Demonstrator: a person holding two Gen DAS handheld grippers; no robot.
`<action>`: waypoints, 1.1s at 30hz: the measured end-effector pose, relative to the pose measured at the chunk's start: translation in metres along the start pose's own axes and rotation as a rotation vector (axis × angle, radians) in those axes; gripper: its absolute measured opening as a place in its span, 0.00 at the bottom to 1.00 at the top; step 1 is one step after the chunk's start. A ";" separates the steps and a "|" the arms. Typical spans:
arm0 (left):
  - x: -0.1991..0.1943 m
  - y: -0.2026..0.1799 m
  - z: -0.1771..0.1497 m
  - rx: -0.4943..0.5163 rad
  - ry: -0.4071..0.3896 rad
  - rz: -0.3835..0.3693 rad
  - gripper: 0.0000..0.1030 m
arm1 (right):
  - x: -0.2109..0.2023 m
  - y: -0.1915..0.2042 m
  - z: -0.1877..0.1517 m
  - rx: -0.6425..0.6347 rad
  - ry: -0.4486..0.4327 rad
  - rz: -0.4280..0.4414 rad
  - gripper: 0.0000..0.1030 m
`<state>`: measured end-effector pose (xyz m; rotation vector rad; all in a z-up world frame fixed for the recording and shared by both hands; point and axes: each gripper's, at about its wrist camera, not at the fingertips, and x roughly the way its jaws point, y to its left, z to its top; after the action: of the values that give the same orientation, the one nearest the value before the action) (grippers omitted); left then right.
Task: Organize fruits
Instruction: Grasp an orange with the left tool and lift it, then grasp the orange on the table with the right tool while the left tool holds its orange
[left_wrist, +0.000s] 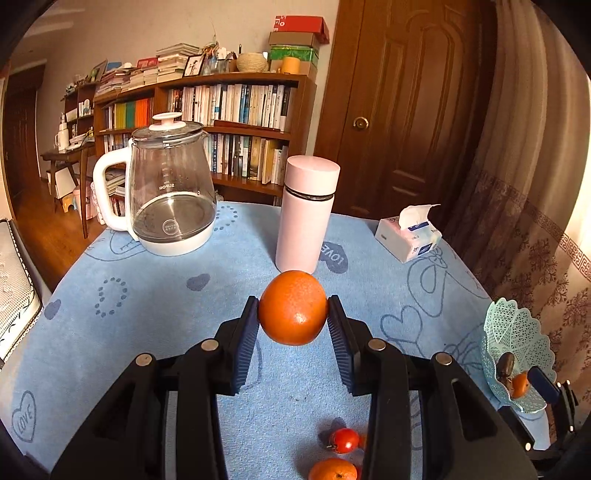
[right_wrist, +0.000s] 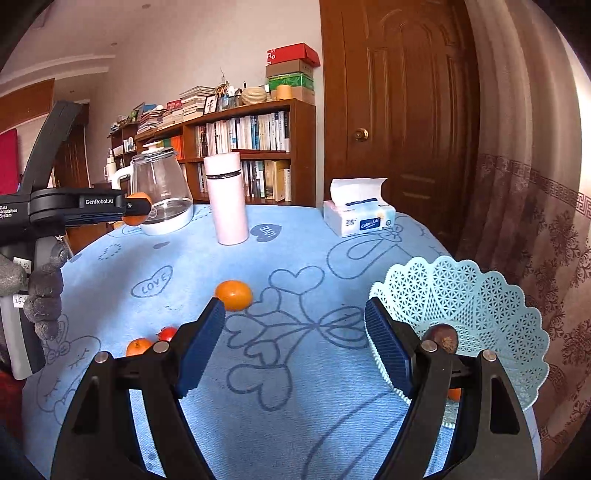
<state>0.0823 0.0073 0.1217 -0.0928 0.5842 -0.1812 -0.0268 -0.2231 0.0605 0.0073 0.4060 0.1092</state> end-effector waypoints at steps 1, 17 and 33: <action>-0.001 0.000 0.000 -0.002 -0.003 0.001 0.37 | 0.003 0.001 0.002 0.006 0.009 0.012 0.77; -0.012 0.005 0.004 -0.030 -0.034 0.009 0.37 | 0.109 0.033 0.020 0.106 0.297 0.206 0.73; -0.007 0.012 0.003 -0.055 -0.016 0.012 0.37 | 0.175 0.053 0.016 0.070 0.419 0.168 0.52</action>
<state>0.0803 0.0203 0.1263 -0.1444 0.5738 -0.1528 0.1335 -0.1511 0.0075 0.0891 0.8283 0.2646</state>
